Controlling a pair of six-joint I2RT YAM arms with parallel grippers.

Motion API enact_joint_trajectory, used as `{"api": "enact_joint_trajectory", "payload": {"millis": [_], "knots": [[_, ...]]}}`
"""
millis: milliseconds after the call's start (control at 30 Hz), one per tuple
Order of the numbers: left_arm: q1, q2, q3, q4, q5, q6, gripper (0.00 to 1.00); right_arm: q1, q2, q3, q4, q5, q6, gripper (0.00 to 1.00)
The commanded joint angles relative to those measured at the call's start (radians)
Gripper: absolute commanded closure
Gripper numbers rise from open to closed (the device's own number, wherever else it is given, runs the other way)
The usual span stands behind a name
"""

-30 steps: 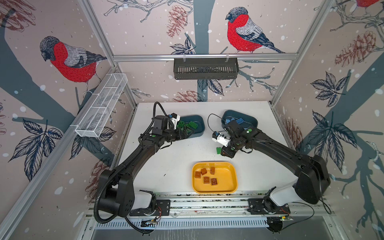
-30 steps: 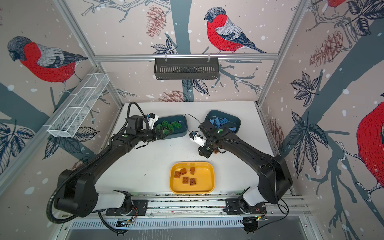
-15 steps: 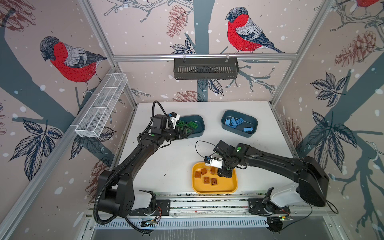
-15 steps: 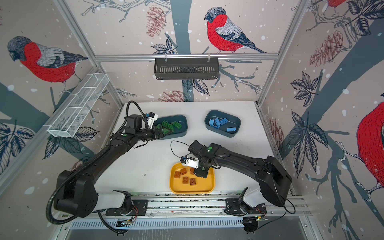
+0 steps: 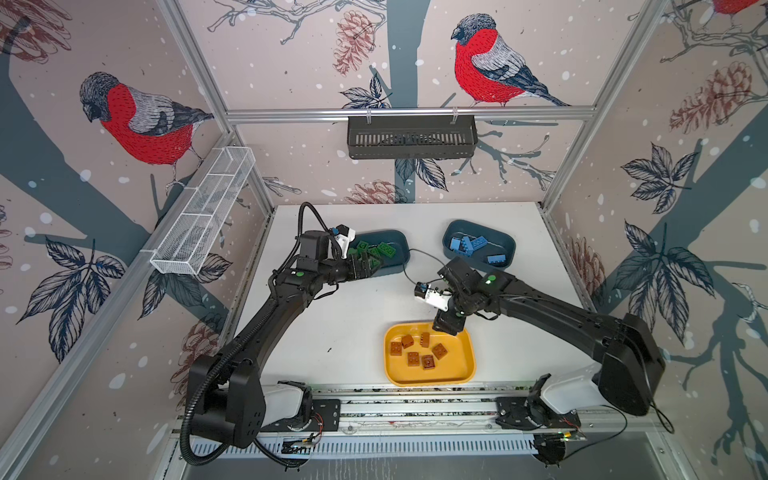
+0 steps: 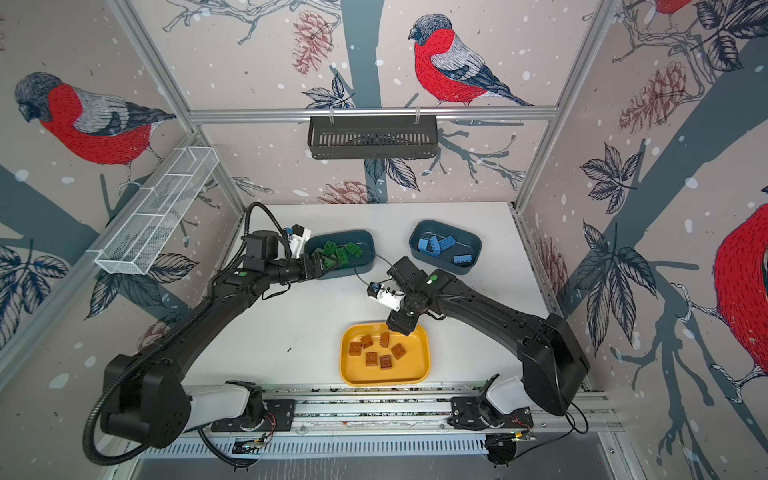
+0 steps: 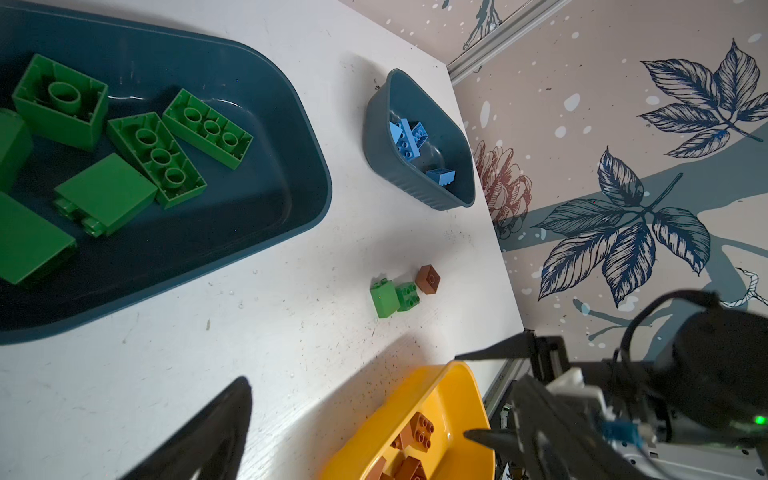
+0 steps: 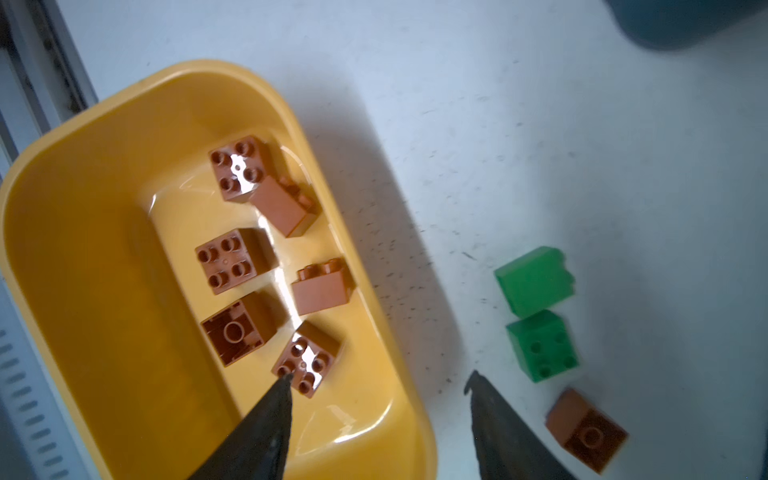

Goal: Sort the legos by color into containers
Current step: 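Move the right gripper to the pile and grasp a green 2x2 brick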

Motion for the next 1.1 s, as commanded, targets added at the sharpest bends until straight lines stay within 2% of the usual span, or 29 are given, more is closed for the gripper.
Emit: {"api": "enact_joint_trajectory", "payload": {"millis": [0, 67, 233, 500, 633, 800, 900, 1067], "knots": [[0.002, -0.015, -0.007, 0.004, -0.004, 0.011, 0.03, -0.077, 0.013, 0.046, -0.003, -0.045, 0.043, 0.30], [0.002, -0.022, -0.005, -0.003, -0.006, 0.012, 0.03, -0.093, 0.026, 0.063, 0.006, -0.067, 0.045, 0.30], [0.005, -0.037, -0.015, -0.002, -0.015, 0.013, 0.03, -0.110, 0.097, 0.074, 0.041, 0.088, 0.008, 0.30], [0.005, -0.034, -0.016, -0.009, -0.017, 0.017, 0.03, -0.148, 0.297, 0.136, 0.091, 0.130, 0.049, 0.28], [0.007, -0.033, -0.020, -0.009, -0.023, 0.014, 0.03, -0.148, 0.375, 0.176, 0.107, 0.111, 0.139, 0.27], [0.007, -0.032, -0.027, -0.007, -0.029, 0.011, 0.03, -0.137, 0.438, 0.218, 0.119, 0.074, 0.364, 0.27], [0.008, -0.026, -0.026, -0.007, -0.030, 0.012, 0.03, -0.122, 0.445, 0.213, 0.118, 0.096, 0.466, 0.27], [0.008, -0.004, -0.020, 0.000, -0.021, 0.017, 0.03, -0.099, 0.451, 0.188, 0.107, 0.124, 0.550, 0.28]]}}
